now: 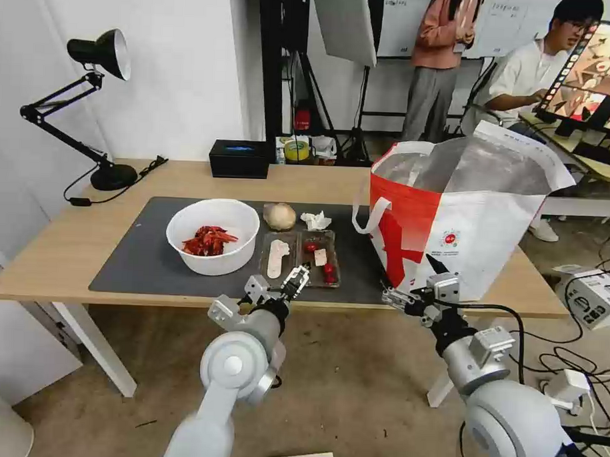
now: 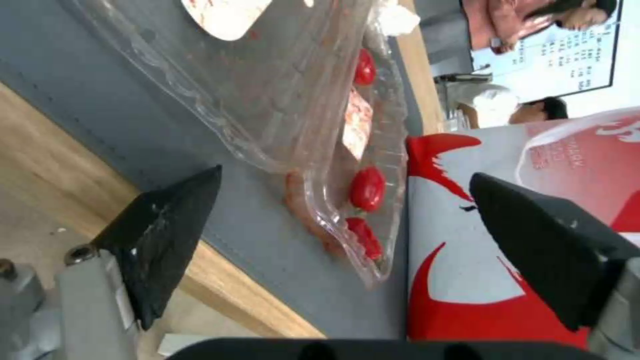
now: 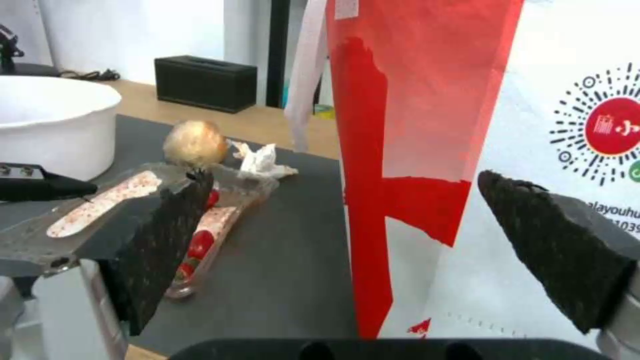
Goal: Pick up the trash from the table and place it into the takeout bag.
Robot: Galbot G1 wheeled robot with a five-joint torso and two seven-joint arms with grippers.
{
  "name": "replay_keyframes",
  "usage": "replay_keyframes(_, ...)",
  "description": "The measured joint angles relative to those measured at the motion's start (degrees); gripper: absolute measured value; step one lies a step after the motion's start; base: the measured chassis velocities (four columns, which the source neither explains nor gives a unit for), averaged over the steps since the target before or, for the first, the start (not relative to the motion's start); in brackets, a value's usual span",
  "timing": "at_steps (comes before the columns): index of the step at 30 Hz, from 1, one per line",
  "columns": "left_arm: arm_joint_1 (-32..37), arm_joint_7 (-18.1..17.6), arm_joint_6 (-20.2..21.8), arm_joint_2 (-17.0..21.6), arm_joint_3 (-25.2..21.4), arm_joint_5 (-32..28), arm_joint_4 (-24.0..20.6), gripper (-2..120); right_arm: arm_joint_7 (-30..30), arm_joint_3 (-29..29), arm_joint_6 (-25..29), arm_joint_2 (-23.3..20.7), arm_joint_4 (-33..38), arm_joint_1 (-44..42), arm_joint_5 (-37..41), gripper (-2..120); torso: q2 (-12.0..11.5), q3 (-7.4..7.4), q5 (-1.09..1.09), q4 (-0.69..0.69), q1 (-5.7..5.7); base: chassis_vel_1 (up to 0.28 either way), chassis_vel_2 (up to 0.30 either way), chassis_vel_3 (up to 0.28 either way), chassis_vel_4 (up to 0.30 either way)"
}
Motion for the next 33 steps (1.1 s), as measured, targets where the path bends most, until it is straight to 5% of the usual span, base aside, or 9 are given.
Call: replay_keyframes(33, -0.1, 0.5, -4.9, -1.1, -0.2, 1.7, 0.3, 100, -0.1, -0.7, 0.0, 0.4, -0.2, -0.2, -0.3, 100, 0.0, 0.01, 0.0, 0.0, 0.0, 0.0, 0.0, 0.0, 0.0)
